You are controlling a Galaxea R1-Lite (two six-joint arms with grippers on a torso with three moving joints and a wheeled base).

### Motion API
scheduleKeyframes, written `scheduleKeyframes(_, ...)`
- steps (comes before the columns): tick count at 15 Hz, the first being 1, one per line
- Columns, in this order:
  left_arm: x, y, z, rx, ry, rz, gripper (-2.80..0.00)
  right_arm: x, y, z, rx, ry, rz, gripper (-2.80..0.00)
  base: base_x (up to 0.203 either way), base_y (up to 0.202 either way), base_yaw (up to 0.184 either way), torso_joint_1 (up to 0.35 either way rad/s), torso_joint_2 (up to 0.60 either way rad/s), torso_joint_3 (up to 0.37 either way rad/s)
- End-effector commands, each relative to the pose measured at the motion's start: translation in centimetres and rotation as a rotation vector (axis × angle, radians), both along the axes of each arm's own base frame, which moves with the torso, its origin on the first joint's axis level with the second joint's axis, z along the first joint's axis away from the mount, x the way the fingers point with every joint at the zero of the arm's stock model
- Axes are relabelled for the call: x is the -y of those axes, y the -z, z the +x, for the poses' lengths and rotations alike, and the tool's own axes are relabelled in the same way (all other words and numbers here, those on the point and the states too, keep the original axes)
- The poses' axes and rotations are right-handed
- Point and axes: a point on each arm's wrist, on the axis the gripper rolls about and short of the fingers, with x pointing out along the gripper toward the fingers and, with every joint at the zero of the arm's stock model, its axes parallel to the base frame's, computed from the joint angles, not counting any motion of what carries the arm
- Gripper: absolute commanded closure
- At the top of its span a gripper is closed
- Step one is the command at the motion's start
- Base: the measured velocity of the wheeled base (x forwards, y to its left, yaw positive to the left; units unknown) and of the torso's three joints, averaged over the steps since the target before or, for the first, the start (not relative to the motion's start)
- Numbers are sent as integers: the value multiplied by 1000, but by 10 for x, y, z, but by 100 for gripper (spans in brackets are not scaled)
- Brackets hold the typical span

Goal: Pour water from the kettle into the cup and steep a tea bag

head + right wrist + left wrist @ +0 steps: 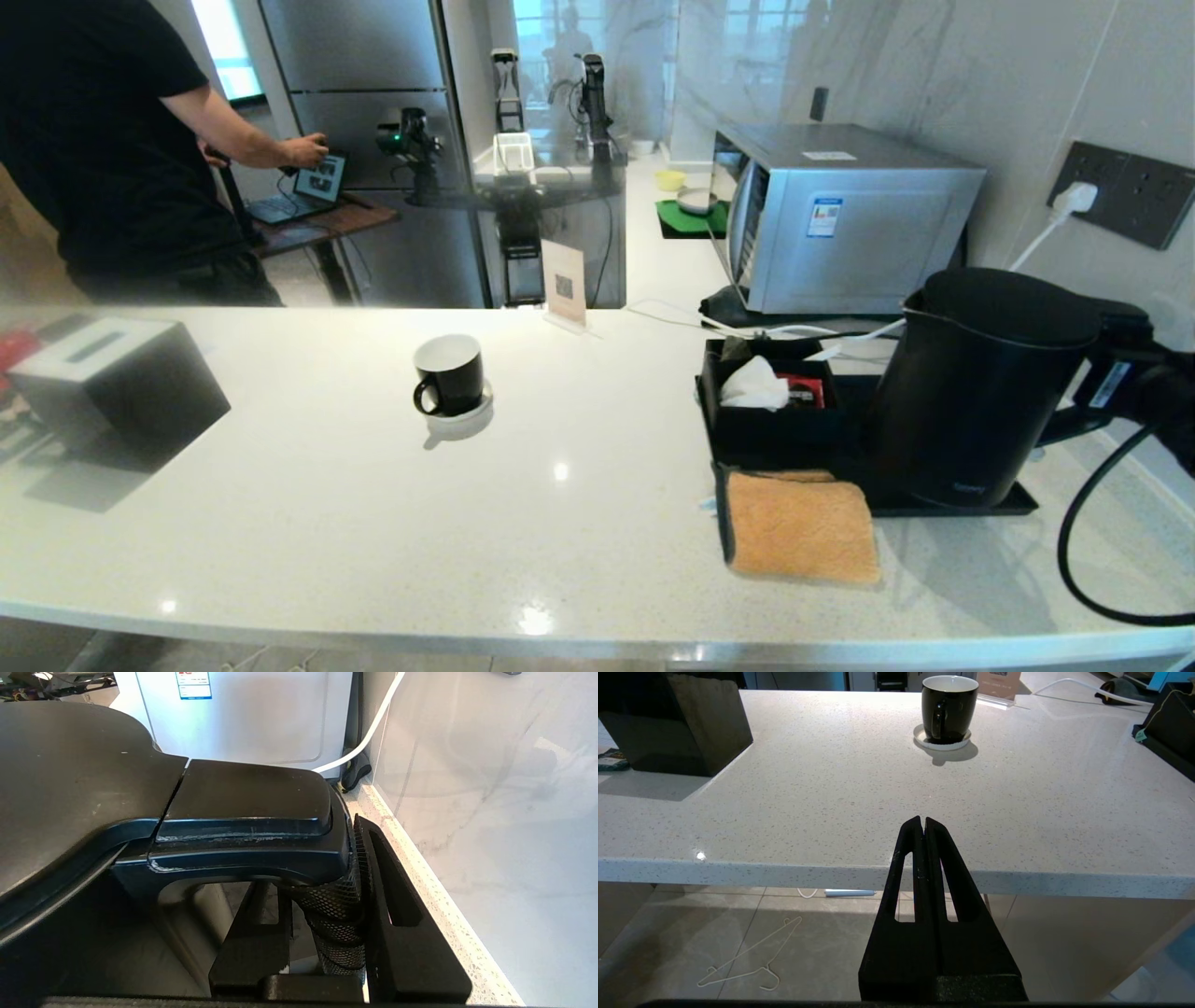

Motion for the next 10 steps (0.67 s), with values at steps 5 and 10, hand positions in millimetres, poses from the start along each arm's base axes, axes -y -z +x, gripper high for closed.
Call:
scheduleKeyframes(5,0,0,0,-1,-1,0,0,-2,-3,-2,7,-8,0,0,0,0,0,0,0,0)
scheduleKeyframes(10,0,0,0,0,-1,1,0,-3,-1,-8,-1,-8,1,0,0,0,0,0,0,0)
